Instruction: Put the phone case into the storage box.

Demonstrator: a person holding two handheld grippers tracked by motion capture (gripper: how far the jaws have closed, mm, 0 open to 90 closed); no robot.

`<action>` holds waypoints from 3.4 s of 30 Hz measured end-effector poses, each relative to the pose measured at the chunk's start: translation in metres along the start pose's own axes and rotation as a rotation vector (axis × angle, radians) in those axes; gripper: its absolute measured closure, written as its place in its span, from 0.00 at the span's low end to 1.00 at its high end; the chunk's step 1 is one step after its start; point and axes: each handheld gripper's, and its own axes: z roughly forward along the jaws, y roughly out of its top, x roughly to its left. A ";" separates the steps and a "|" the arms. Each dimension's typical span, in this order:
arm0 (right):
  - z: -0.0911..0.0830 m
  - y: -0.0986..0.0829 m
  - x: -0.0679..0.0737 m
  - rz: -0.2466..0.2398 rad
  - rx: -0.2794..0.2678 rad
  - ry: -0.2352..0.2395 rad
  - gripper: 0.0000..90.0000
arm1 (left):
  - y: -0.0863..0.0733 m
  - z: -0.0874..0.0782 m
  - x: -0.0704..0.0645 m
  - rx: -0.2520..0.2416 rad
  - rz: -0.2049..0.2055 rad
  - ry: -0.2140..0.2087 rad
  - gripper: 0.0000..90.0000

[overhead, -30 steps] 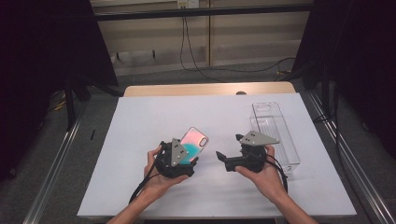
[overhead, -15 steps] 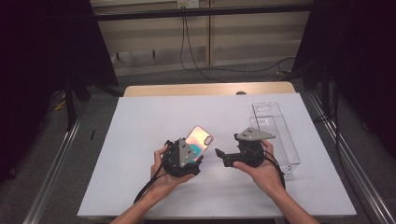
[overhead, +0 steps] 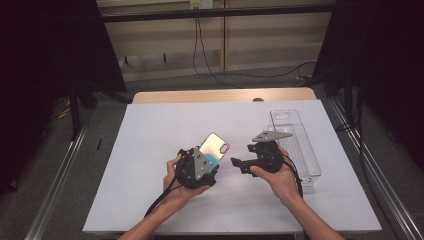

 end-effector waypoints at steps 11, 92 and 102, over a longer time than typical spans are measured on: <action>0.000 0.013 0.001 0.004 -0.026 -0.047 0.23 | 0.006 0.009 -0.009 -0.022 0.058 0.033 0.19; 0.024 0.030 -0.007 0.420 0.027 0.095 0.86 | 0.007 0.012 -0.015 -0.102 0.047 0.144 0.19; 0.025 0.034 0.000 0.430 -0.017 0.149 0.93 | 0.005 0.016 -0.003 -0.091 -0.005 0.114 0.15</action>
